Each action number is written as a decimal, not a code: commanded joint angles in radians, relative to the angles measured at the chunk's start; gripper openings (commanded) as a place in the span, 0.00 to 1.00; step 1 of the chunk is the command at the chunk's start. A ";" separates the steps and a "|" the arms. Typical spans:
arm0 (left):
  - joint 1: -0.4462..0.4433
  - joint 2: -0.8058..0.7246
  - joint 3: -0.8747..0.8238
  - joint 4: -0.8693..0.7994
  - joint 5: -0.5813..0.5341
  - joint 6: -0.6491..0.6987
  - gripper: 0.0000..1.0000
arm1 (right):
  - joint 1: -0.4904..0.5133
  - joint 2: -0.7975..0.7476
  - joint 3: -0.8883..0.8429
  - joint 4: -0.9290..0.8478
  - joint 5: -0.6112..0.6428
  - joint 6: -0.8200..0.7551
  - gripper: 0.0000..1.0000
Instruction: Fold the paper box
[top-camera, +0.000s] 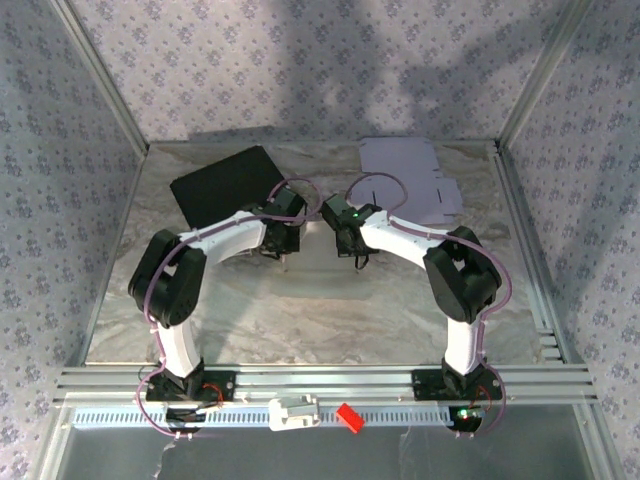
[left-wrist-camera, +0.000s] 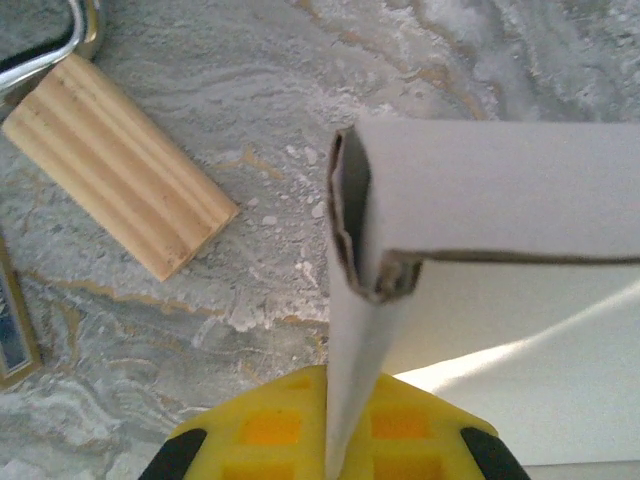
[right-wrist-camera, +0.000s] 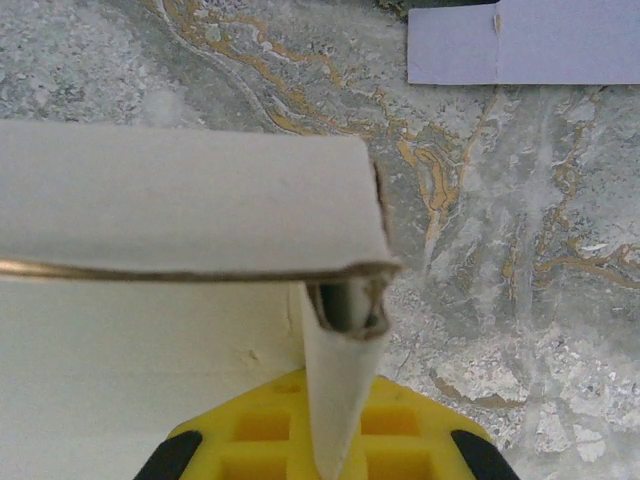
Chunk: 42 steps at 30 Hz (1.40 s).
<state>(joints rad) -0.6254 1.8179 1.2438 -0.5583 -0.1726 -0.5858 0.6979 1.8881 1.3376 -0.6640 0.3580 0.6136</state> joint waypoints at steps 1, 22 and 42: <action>-0.037 0.026 0.040 -0.113 -0.183 -0.081 0.00 | -0.004 0.011 -0.018 -0.045 -0.008 0.007 0.00; -0.084 -0.007 0.065 -0.134 -0.200 -0.092 0.37 | -0.002 0.002 -0.028 -0.020 -0.036 -0.004 0.00; 0.028 0.003 0.006 -0.051 0.013 0.001 0.30 | -0.009 0.025 -0.004 -0.053 -0.021 -0.006 0.00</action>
<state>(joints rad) -0.6037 1.8030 1.2522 -0.6170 -0.1780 -0.6044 0.6857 1.8874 1.3361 -0.6472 0.3111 0.6102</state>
